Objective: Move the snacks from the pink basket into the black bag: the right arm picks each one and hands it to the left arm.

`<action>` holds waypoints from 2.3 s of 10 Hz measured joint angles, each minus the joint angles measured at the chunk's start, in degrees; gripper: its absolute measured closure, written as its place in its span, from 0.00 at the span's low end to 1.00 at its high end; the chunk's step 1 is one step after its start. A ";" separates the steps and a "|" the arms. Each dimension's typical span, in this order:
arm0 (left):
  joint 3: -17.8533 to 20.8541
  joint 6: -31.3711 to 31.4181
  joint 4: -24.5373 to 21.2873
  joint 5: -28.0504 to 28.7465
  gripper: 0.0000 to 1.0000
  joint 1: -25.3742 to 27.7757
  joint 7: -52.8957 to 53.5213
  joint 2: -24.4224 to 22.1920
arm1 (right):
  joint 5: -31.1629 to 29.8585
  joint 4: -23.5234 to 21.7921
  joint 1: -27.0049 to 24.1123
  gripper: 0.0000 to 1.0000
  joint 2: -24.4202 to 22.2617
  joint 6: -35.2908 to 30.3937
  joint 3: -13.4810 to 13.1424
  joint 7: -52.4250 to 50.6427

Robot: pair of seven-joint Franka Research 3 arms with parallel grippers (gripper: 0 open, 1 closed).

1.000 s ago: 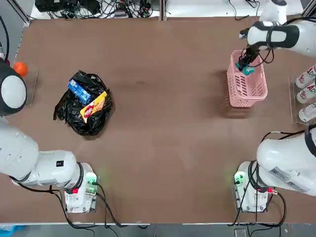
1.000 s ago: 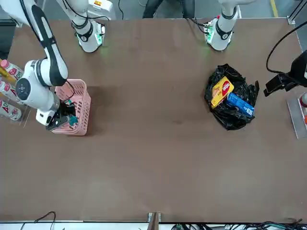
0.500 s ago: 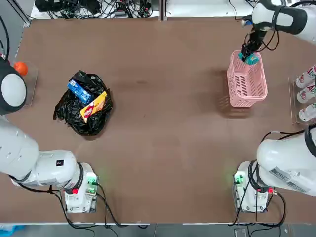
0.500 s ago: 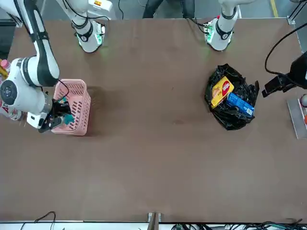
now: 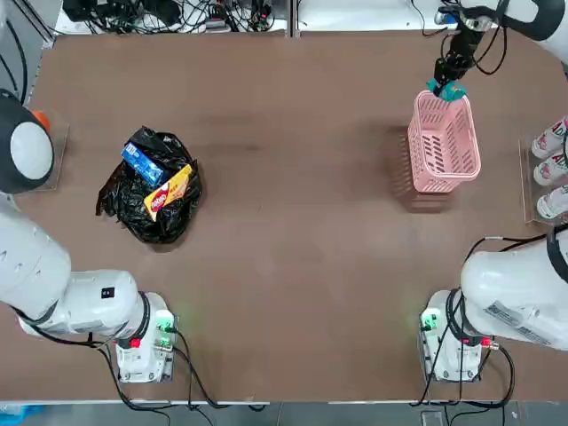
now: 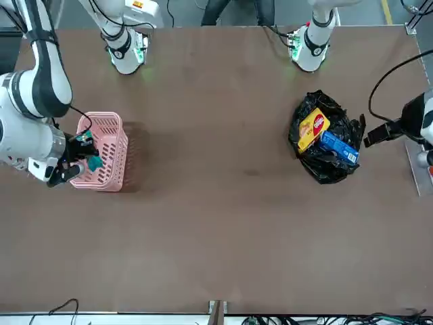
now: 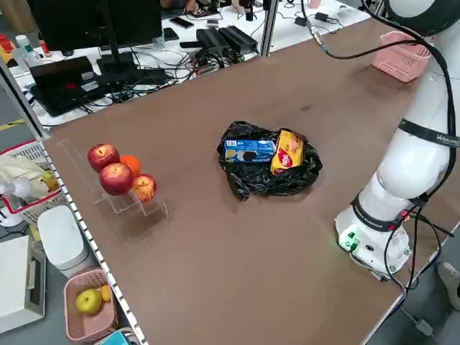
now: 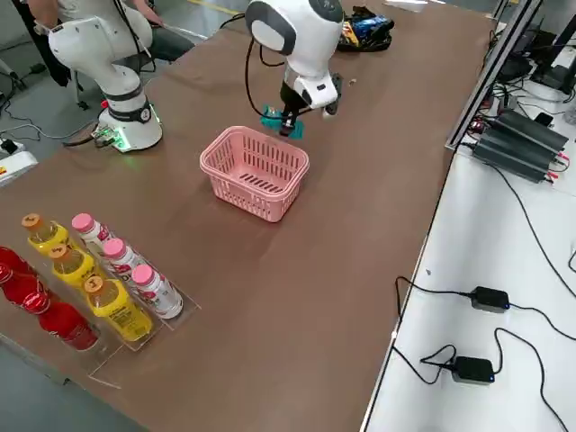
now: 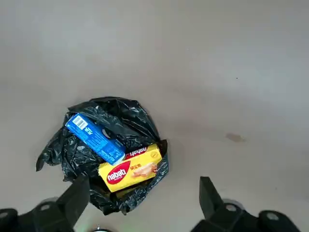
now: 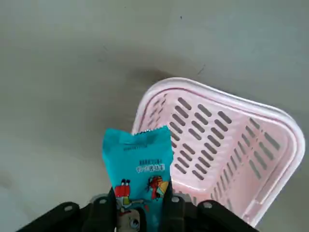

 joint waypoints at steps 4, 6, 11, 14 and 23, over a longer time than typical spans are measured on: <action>0.01 0.02 -0.01 -1.33 0.00 0.44 -1.34 0.78 | 5.09 3.23 5.36 0.65 -0.03 -3.10 0.13 15.20; 0.04 0.09 -0.04 -6.47 0.00 1.27 -2.70 1.72 | 7.72 3.74 7.87 0.65 -0.04 -3.48 0.22 23.00; -0.68 3.04 -0.26 -17.98 0.00 -0.17 -16.20 2.56 | 13.36 5.94 17.35 0.65 -0.06 -3.03 0.34 46.73; -0.87 8.40 -0.45 -19.79 0.00 -4.79 -25.94 2.93 | 13.58 10.02 25.90 0.65 -0.10 -2.52 0.37 63.78; -9.36 11.16 -4.84 -19.92 0.00 -12.74 -35.97 -2.91 | 20.18 16.30 36.39 0.67 4.20 7.03 0.17 100.82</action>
